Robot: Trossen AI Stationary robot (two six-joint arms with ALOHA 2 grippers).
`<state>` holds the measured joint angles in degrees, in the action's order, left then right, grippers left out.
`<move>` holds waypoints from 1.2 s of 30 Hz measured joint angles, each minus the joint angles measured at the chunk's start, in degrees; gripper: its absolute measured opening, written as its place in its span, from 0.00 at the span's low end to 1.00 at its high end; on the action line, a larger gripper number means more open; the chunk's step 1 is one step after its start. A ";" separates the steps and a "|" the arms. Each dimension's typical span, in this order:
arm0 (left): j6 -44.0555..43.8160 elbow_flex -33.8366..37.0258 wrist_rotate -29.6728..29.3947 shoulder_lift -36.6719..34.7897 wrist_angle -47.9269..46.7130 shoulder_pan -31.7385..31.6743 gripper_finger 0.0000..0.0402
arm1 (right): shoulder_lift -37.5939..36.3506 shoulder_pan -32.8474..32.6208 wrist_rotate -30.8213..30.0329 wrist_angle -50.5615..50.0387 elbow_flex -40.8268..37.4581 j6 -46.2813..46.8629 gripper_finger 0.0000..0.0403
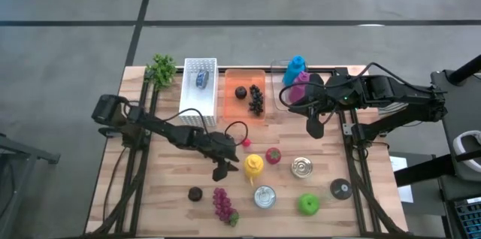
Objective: Pick & Place Food Item
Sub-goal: Put the yellow tumbler into the transparent bin
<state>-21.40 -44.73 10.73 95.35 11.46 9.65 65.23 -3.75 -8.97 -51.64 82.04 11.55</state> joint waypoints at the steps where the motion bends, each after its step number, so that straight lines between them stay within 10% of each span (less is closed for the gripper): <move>1: 0.00 0.00 -0.93 -1.28 -1.43 0.00 0.49 | 0.02 0.01 0.00 0.00 0.01 -0.04 0.10; 17: -2.77 0.00 -24.82 -27.86 -13.62 2.20 0.53 | 2.46 -0.33 8.03 0.30 -0.24 -7.05 0.09; 36: 6.48 -0.04 -25.31 -46.12 -25.90 3.43 0.48 | 19.69 -0.37 25.58 4.00 10.16 -7.64 0.09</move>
<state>-14.92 -44.77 -14.58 49.23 -14.43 13.08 84.93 -4.12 16.61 -47.64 92.20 3.91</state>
